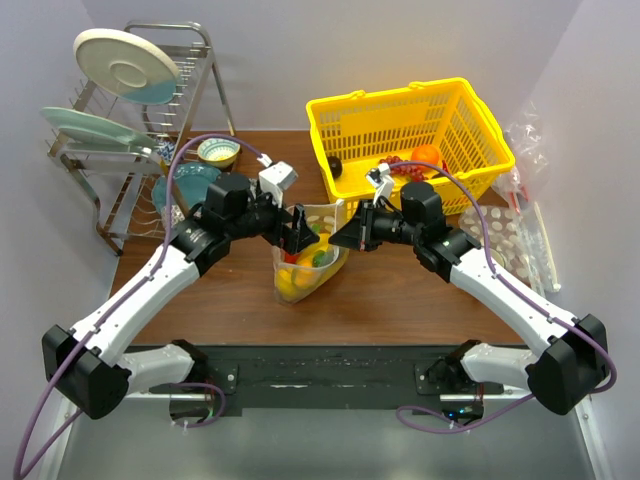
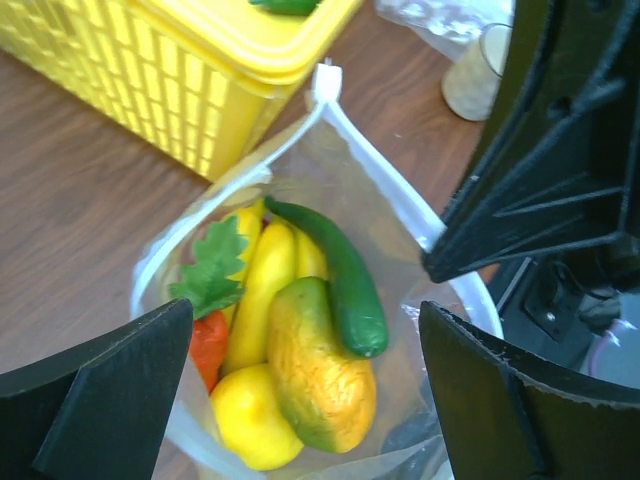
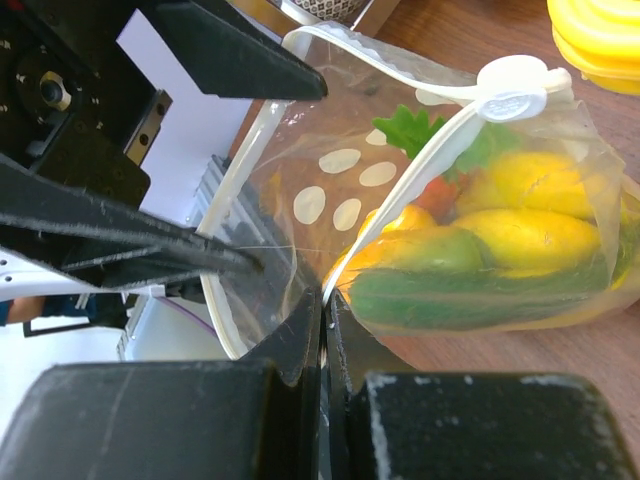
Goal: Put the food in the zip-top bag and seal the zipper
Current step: Adjust the zipper food storage bag at the center of the board.
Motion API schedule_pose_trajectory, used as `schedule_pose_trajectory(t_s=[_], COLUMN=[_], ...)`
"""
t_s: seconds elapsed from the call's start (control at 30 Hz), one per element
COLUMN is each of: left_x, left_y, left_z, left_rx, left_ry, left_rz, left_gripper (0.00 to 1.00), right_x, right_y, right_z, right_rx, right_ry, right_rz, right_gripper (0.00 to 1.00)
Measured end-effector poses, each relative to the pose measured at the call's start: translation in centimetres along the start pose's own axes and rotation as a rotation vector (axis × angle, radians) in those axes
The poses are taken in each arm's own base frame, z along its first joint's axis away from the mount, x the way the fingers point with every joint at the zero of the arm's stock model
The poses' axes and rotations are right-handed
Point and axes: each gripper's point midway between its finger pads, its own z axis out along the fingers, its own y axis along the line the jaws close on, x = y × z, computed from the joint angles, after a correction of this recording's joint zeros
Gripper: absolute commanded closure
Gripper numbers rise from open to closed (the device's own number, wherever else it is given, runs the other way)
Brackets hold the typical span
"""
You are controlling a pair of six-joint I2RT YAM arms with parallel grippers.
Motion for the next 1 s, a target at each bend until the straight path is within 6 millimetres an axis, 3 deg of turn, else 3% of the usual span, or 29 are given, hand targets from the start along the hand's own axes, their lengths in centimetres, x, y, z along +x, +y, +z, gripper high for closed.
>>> schedule_pose_trajectory(t_s=[0.1, 0.37, 0.5, 0.6, 0.83, 1.0], left_x=[-0.7, -5.0, -5.4, -4.5, -0.6, 0.7], left_y=[0.6, 1.3, 2.7, 3.5, 4.1, 3.6], left_z=[-0.4, -2.4, -2.5, -1.5, 1.4, 2.4], left_rx=[-0.052, -0.157, -0.235, -0.254, -0.203, -0.148], left_ry=[-0.014, -0.112, -0.104, -0.061, 0.062, 0.103], left_rz=[0.002, 0.036, 0.048, 0.041, 0.003, -0.013], left_gripper=[0.0, 0.0, 0.0, 0.02, 0.32, 0.39], right_x=[0.1, 0.4, 0.3, 0.3, 0.5, 0.5], right_y=[0.0, -0.3, -0.3, -0.5, -0.9, -1.1], right_z=[0.0, 0.2, 0.3, 0.5, 0.9, 1.1], right_rx=[0.0, 0.002, -0.001, 0.0, 0.008, 0.013], right_ry=[0.001, 0.004, 0.002, 0.004, 0.015, 0.019], right_rz=[0.001, 0.009, 0.012, 0.019, 0.036, 0.046], right_gripper=[1.0, 1.0, 1.0, 1.0, 1.0, 1.0])
